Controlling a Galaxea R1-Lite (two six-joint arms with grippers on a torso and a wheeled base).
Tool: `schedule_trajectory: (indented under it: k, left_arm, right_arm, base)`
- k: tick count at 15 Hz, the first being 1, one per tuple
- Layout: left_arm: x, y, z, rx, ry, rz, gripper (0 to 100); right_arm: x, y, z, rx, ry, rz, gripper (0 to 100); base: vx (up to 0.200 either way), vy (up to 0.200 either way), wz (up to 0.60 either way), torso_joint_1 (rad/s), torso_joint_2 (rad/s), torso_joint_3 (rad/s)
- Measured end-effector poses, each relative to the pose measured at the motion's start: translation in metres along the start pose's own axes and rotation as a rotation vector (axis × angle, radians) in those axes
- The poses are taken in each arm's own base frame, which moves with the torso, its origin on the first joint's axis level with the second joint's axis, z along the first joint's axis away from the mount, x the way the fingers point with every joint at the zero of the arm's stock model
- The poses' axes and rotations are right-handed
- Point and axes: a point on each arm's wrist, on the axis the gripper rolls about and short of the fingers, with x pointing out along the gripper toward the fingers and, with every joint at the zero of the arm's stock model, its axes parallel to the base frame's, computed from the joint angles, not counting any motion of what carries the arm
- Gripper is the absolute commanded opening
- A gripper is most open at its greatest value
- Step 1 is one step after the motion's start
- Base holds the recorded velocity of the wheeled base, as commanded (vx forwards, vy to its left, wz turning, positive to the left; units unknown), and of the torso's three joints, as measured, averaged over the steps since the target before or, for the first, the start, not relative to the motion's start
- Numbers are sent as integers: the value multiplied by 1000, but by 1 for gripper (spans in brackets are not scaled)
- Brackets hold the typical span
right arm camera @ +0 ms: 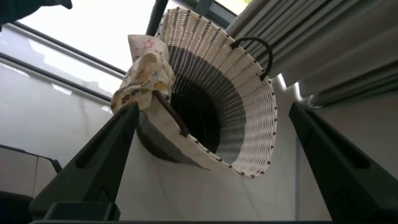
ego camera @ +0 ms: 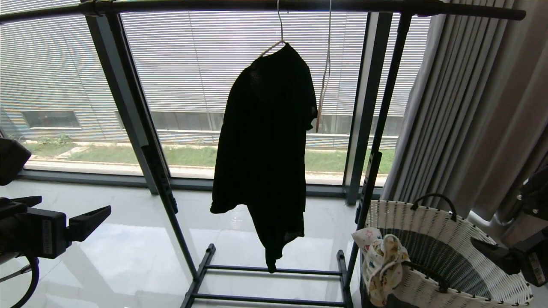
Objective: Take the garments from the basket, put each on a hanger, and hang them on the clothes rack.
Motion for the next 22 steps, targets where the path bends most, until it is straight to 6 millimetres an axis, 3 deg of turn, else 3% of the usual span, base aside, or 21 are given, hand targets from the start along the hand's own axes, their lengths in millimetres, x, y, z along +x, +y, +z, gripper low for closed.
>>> schedule_trajectory:
  k: [4,17,22]
  left_arm:
    - [4,0,0,1,12,-2,100]
    - [7,0,2,1,12,-2,100]
    - [16,0,6,-1,-24,6,100]
  right_arm:
    - [1,1,-3,-5,11,2,100]
    - [1,2,-4,-39,11,32,100]
    - [13,7,-6,-50,55,71,100]
  base:
    - [200,0,0,4,1,4]
    - [0,0,0,0,0,0]
    - [0,0,0,0,0,0]
